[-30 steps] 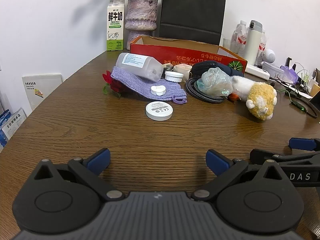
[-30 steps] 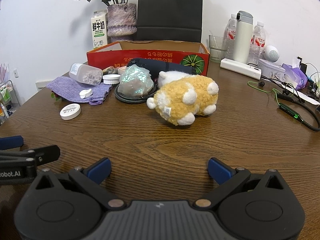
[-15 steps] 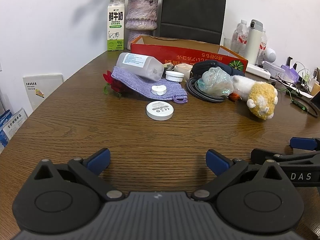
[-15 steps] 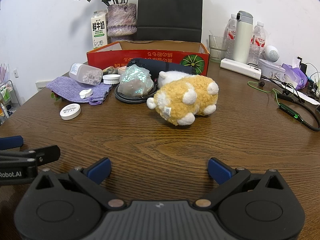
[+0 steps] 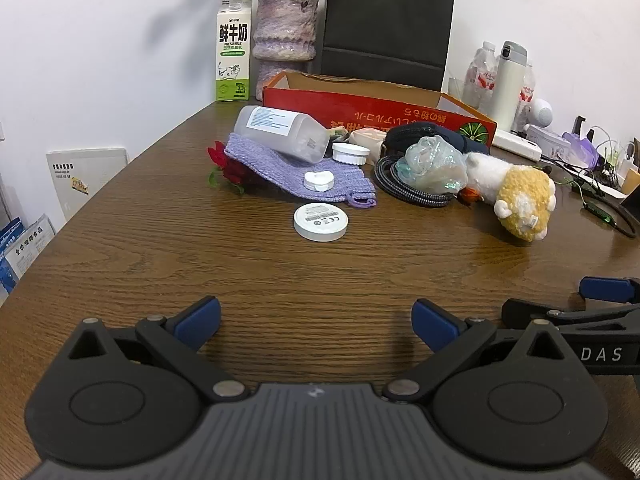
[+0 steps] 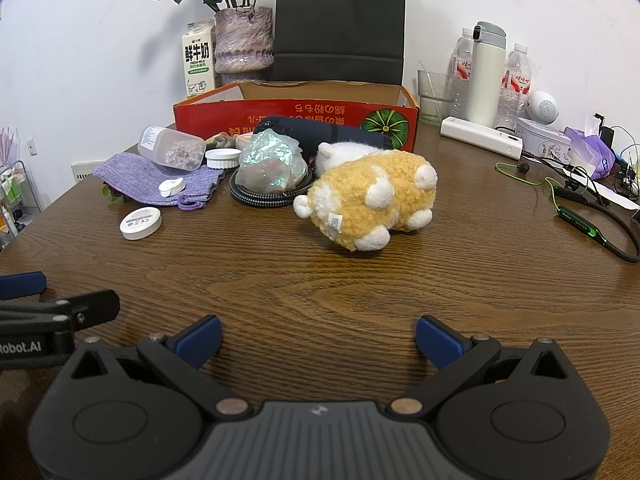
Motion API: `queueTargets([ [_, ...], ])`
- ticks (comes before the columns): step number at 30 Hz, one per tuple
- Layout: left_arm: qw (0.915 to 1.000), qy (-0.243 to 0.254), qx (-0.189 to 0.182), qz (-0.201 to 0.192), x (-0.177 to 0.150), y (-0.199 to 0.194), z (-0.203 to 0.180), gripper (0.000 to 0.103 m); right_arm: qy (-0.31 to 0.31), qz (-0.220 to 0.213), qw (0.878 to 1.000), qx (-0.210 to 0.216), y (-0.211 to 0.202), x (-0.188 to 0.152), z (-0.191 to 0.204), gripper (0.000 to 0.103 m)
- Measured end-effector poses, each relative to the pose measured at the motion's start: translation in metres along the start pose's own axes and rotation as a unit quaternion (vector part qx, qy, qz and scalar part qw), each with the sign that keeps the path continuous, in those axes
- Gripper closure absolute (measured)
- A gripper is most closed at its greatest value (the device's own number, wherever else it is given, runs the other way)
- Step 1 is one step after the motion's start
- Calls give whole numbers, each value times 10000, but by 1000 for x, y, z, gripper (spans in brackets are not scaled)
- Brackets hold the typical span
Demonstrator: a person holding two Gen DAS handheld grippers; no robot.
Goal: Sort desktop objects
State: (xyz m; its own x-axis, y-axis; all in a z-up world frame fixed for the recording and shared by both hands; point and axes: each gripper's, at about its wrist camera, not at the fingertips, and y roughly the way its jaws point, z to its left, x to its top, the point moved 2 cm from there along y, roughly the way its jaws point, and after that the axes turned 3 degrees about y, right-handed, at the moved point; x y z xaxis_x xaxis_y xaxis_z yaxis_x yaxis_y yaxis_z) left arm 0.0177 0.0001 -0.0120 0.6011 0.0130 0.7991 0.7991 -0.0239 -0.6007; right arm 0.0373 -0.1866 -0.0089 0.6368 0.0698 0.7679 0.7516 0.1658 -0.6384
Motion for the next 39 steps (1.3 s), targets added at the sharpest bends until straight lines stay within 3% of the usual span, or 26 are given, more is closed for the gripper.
queueTargets([
  [39,9999,-84,109,-15,0,0,1,0,-2,0,10000,2,0,0,0,0],
])
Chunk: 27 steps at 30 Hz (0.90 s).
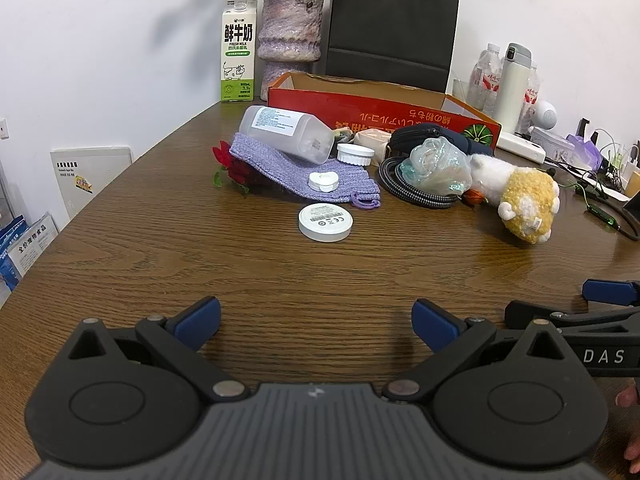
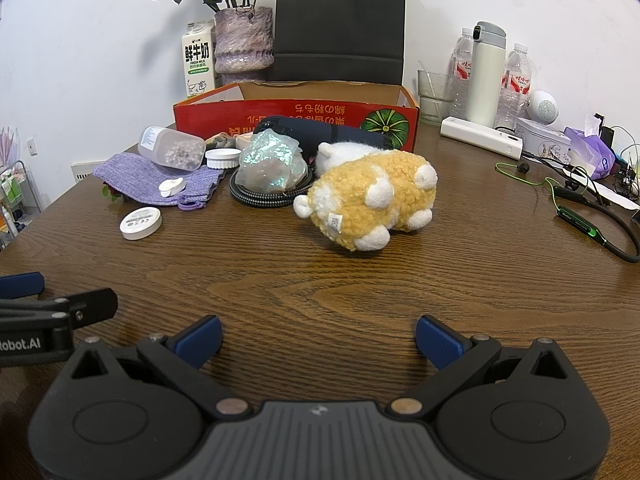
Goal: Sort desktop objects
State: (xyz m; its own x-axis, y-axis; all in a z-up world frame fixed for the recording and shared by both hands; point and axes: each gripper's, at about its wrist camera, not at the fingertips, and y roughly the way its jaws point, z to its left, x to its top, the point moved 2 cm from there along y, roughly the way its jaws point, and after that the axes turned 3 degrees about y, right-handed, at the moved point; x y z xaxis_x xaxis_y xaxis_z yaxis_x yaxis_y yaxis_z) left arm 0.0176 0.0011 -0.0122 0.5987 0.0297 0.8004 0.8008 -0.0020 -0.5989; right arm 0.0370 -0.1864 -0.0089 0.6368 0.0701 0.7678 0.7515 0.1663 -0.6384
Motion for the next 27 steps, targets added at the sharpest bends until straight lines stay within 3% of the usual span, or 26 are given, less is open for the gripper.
queueTargets([
  [27,10000,48,48,23,-1,0,0,0,8,-3,10000,14,0,0,-1,0],
])
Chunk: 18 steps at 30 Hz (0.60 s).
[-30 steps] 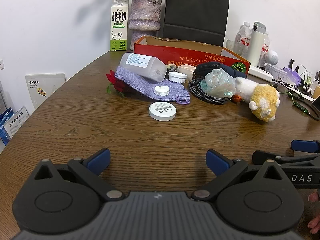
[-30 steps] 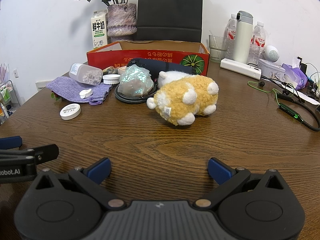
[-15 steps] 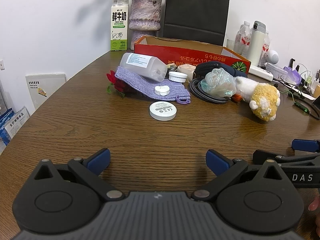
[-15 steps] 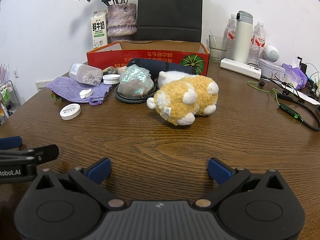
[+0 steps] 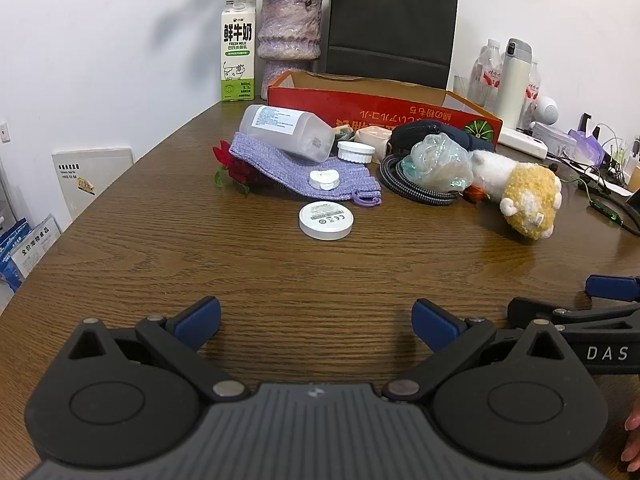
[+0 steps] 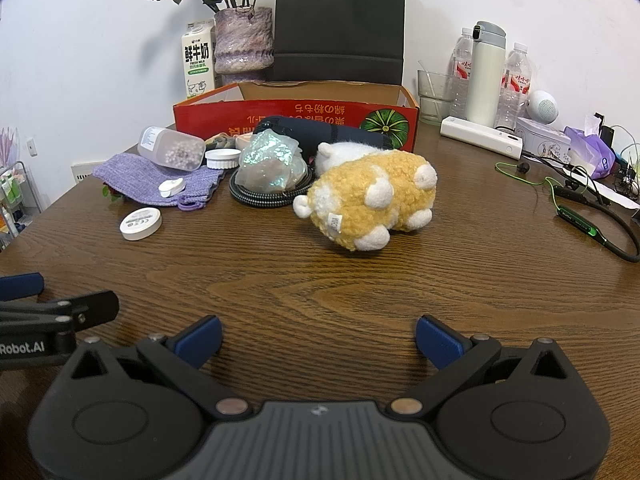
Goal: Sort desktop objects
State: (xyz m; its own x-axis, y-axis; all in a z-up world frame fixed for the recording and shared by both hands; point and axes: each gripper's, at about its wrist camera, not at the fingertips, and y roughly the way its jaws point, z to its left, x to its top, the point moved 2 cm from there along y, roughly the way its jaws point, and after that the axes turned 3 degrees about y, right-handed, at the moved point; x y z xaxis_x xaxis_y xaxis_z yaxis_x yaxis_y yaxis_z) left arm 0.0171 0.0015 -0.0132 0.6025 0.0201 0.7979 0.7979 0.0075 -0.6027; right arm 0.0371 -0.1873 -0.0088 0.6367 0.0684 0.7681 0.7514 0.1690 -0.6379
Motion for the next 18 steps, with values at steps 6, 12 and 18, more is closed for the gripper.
queueTargets([
  [6,10000,27,59,22,0,1,-1,0,-1,-3,10000,7,0,0,0,0],
  [12,10000,64,37,57,8,1,-2,0,4,-14,10000,44,1,3,-5,0],
  [18,9997,246,49,-61,34,6,-5,0,-30,-178,9998,102,0,23,-14,0],
])
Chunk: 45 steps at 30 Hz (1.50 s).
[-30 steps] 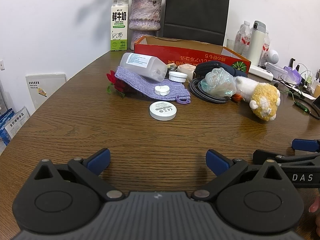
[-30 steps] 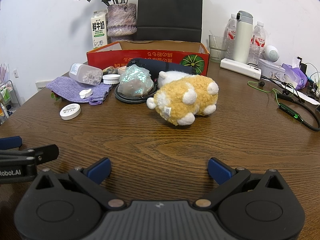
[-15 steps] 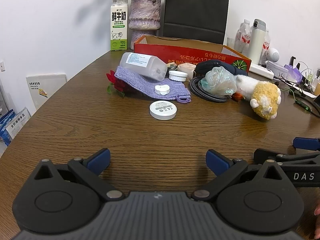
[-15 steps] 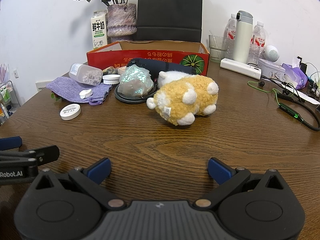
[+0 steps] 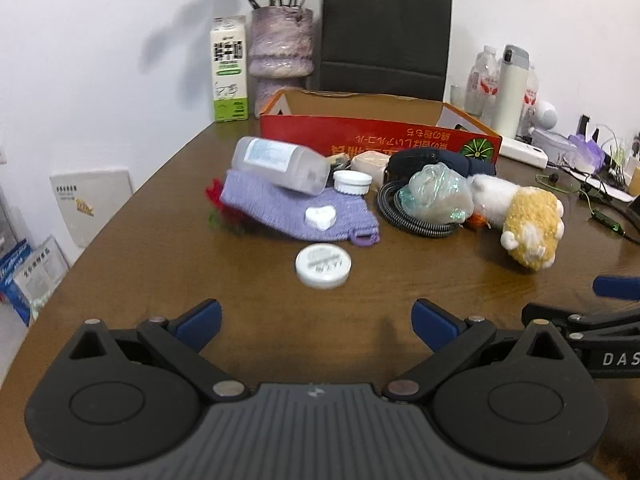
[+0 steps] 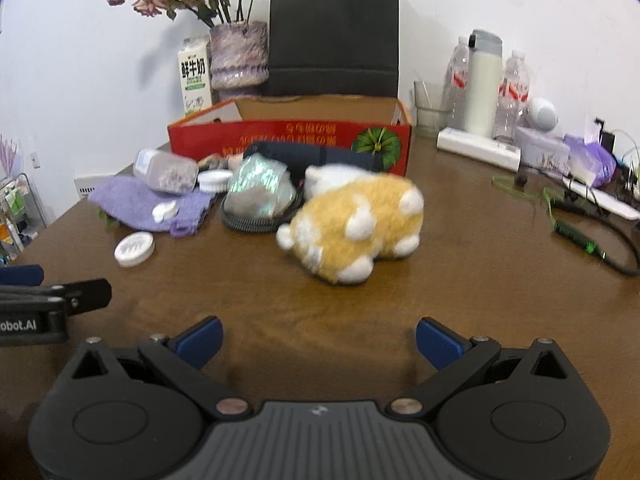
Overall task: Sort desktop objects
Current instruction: 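Grasp the white round puck with the left tool while the right tool grasps the plush toy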
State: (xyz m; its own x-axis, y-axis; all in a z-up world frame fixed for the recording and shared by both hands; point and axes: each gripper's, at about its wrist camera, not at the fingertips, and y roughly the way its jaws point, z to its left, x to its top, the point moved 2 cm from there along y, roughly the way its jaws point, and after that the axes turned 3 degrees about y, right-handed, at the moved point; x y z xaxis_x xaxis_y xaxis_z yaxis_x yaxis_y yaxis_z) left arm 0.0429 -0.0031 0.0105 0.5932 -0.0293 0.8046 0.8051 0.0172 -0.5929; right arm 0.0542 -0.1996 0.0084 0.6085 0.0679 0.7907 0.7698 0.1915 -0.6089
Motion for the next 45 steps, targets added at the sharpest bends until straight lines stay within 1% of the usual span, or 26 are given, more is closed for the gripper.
queueTargets([
  [4,9999,56,65,103,12,21,-3,0,-180,-133,9997,-55,9,16,-3,0],
  [9,9997,-132,110,185,18,43,0,0,-418,-320,9985,-139,26,35,-10,0],
  [11,9996,-195,87,191,18,49,1,5,-438,-367,9983,-130,33,44,-15,0],
  [13,9994,-261,70,220,17,56,2,9,-418,-404,9983,-19,40,52,-20,0],
  [16,9994,-231,181,166,18,61,1,13,-422,-464,9979,160,52,58,-26,0],
  [18,9994,-296,103,122,18,60,3,15,-405,-457,9978,244,60,58,-30,0],
  [21,9992,-370,124,78,19,60,7,23,-433,-306,9979,361,69,55,-32,0],
  [24,9992,-376,135,38,19,59,9,36,-497,-246,9975,433,74,54,-29,0],
  [26,9993,-356,110,8,19,57,9,55,-561,-278,9972,404,75,51,-25,0],
  [27,9994,-340,103,-3,19,57,9,61,-586,-304,9971,389,74,51,-24,1],
  [28,9995,-324,55,-15,19,56,8,63,-594,-330,9969,395,73,51,-24,1],
  [29,9995,-317,12,-20,19,56,8,63,-581,-370,9969,384,71,51,-25,8],
  [33,9994,-341,-99,-38,19,55,8,63,-493,-422,9971,384,66,50,-28,13],
  [37,9988,-438,-187,-62,18,54,11,63,-456,-482,9970,389,59,47,-28,16],
  [41,9980,-546,-303,-100,17,53,12,63,-236,-544,9975,396,49,43,-32,18],
  [45,9974,-612,-375,-115,16,52,14,63,-3,-707,9969,350,35,38,-38,19],
])
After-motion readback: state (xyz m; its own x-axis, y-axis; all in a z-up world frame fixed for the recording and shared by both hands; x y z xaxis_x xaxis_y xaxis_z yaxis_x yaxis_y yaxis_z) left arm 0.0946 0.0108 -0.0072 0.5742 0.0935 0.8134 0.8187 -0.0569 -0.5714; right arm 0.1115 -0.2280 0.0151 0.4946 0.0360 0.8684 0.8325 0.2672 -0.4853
